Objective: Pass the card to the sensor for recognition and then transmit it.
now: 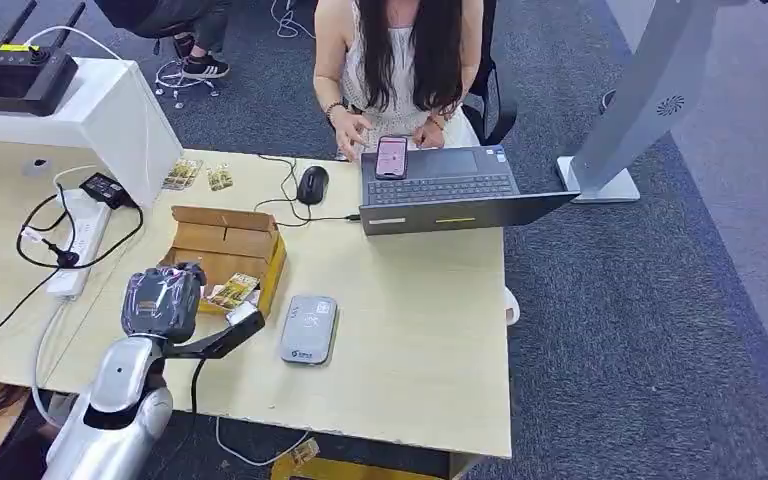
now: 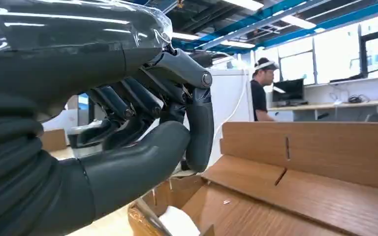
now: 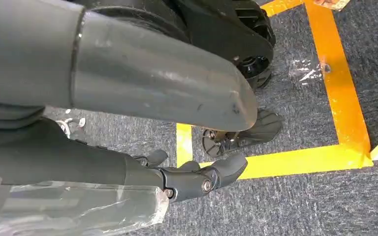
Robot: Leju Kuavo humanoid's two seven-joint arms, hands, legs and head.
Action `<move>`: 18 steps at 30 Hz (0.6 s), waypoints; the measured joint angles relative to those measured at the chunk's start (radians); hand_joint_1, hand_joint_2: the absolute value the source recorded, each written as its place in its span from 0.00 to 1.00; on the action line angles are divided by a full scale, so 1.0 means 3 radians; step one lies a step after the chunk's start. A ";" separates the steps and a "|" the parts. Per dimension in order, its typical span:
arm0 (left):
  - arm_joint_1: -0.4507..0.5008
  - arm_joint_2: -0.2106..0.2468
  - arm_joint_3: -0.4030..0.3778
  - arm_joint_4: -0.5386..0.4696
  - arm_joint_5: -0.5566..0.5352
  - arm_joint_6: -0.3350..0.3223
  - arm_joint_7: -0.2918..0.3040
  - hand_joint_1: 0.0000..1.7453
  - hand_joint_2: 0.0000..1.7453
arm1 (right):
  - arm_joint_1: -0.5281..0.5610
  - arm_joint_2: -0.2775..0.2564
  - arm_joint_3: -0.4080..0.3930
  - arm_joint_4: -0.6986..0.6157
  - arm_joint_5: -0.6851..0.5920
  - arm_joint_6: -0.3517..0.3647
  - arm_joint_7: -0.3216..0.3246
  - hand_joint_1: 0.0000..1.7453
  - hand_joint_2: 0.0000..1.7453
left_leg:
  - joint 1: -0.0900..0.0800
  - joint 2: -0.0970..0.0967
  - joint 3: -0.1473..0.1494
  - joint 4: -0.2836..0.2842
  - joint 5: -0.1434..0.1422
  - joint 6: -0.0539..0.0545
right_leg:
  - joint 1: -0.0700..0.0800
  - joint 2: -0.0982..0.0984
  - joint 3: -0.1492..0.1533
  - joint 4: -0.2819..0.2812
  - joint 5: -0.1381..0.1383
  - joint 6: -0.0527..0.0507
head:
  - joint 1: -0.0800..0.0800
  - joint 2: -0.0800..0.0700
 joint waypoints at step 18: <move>0.0225 0.0072 0.0022 -0.0399 -0.0009 -0.0246 0.0104 0.00 1.00 | 0.0002 0.0000 -0.0071 0.0000 0.0011 0.0002 -0.0001 0.00 0.00 | 0.0001 0.0000 0.0000 0.0000 0.0000 0.0000 | 0.0000 0.0000 0.0000 0.0001 0.0000 0.0000 | -0.0001 0.0000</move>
